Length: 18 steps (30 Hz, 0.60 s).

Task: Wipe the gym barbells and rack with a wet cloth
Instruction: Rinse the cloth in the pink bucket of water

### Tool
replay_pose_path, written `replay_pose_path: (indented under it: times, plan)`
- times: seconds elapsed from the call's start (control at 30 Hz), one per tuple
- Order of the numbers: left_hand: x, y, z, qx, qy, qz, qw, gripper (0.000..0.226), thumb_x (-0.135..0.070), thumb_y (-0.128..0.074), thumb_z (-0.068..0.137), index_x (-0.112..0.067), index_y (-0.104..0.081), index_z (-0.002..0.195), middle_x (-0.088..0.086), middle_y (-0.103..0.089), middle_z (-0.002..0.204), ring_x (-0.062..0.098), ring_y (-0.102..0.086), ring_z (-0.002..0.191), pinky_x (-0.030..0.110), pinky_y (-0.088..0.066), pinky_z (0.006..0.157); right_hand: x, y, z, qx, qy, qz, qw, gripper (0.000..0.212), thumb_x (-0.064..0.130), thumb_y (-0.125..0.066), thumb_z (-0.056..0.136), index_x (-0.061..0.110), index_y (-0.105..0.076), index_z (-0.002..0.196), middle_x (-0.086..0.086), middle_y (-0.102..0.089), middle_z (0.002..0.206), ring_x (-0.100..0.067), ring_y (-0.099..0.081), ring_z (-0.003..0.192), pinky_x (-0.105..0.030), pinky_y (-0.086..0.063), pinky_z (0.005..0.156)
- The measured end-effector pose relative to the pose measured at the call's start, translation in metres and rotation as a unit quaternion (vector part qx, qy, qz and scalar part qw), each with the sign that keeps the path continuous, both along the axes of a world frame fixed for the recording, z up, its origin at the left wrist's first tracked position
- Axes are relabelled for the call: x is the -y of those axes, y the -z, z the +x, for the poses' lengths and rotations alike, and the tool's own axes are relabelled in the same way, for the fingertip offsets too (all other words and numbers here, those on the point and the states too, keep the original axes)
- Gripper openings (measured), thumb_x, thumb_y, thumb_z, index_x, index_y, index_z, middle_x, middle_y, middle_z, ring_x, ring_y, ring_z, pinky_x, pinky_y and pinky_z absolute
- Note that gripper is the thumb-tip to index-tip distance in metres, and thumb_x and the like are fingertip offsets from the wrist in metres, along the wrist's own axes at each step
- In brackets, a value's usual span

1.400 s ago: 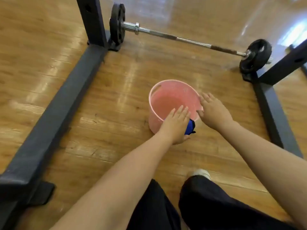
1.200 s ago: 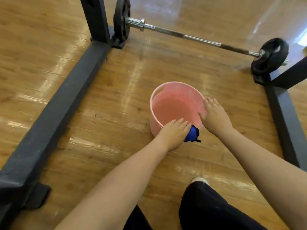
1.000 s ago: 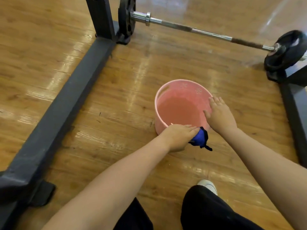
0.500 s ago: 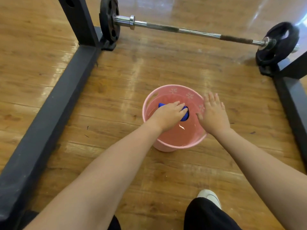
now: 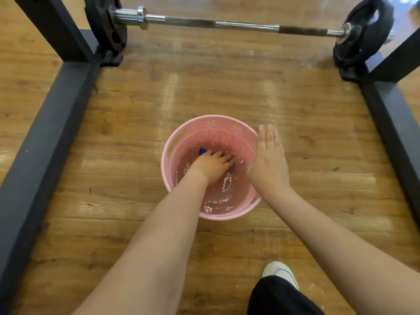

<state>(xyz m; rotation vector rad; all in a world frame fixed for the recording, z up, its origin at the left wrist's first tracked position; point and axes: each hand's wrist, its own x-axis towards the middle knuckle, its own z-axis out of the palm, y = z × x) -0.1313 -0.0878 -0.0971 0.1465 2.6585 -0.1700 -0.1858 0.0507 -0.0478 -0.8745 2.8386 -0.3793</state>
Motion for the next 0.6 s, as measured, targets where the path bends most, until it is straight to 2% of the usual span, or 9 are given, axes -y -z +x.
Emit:
replay_pose_path:
  times: [0.07,0.17,0.23,0.33,0.4,0.47,0.6]
  plan:
    - [0.001,0.002,-0.001,0.019,-0.004,-0.02,1.0,0.058,-0.013,-0.033,0.101,-0.016,-0.006,0.152,0.005,-0.009,0.159,0.03,-0.016,0.143,0.042,-0.022,0.111,-0.001,-0.001,-0.001,0.006,-0.001,-0.008,1.0,0.084,0.004,-0.05,0.085,0.009,0.003,0.151,-0.012,0.006,0.159,-0.025,0.006,0.146,-0.038,-0.004,0.119]
    - [0.003,0.002,-0.005,-0.018,-0.017,-0.029,0.999,0.052,-0.011,-0.038,0.098,-0.018,-0.025,0.148,0.007,-0.031,0.151,0.031,-0.032,0.134,0.042,-0.033,0.106,0.0,-0.001,0.0,0.015,0.004,-0.027,0.999,0.085,-0.002,-0.046,0.08,0.009,0.0,0.151,-0.011,0.003,0.159,-0.023,0.005,0.146,-0.036,-0.005,0.119]
    - [0.003,0.001,-0.006,-0.05,0.008,-0.027,0.998,0.044,-0.015,-0.037,0.098,-0.017,-0.037,0.143,0.005,-0.039,0.146,0.03,-0.034,0.131,0.041,-0.031,0.107,0.0,-0.002,0.0,0.021,0.006,-0.033,0.999,0.084,-0.002,-0.044,0.08,0.009,-0.001,0.151,-0.01,0.003,0.159,-0.022,0.005,0.146,-0.036,-0.005,0.119]
    - [0.004,0.004,-0.004,-0.04,0.036,-0.047,0.997,0.048,-0.015,-0.036,0.1,-0.016,-0.027,0.148,0.007,-0.036,0.148,0.031,-0.031,0.135,0.041,-0.024,0.111,0.0,-0.002,0.001,0.023,0.006,-0.03,0.999,0.084,0.0,-0.046,0.082,0.01,0.0,0.151,-0.01,0.004,0.159,-0.022,0.005,0.146,-0.035,-0.004,0.119]
    - [0.003,0.005,0.001,-0.008,-0.009,-0.056,0.998,0.051,-0.015,-0.033,0.101,-0.018,-0.02,0.15,0.009,-0.028,0.152,0.033,-0.027,0.137,0.045,-0.024,0.111,0.001,-0.003,0.002,0.027,0.009,-0.03,0.999,0.084,0.0,-0.046,0.082,0.01,0.001,0.151,-0.01,0.004,0.159,-0.022,0.005,0.146,-0.034,-0.003,0.119]
    - [0.003,0.002,0.004,0.0,-0.061,-0.043,0.997,0.049,-0.015,-0.034,0.1,-0.019,-0.024,0.148,0.01,-0.031,0.148,0.034,-0.031,0.133,0.048,-0.029,0.104,0.002,-0.003,0.002,0.024,0.009,-0.03,0.999,0.084,-0.001,-0.046,0.081,0.009,0.0,0.151,-0.011,0.003,0.159,-0.023,0.004,0.146,-0.034,-0.003,0.119]
    - [0.005,-0.019,0.002,-0.08,-0.12,0.036,0.989,0.039,-0.01,-0.042,0.096,-0.019,-0.05,0.133,0.004,-0.046,0.135,0.031,-0.044,0.118,0.043,-0.043,0.085,0.0,-0.004,0.002,0.024,0.01,-0.025,0.999,0.083,0.0,-0.046,0.082,0.009,-0.001,0.151,-0.01,0.002,0.159,-0.022,0.004,0.146,-0.034,-0.004,0.119]
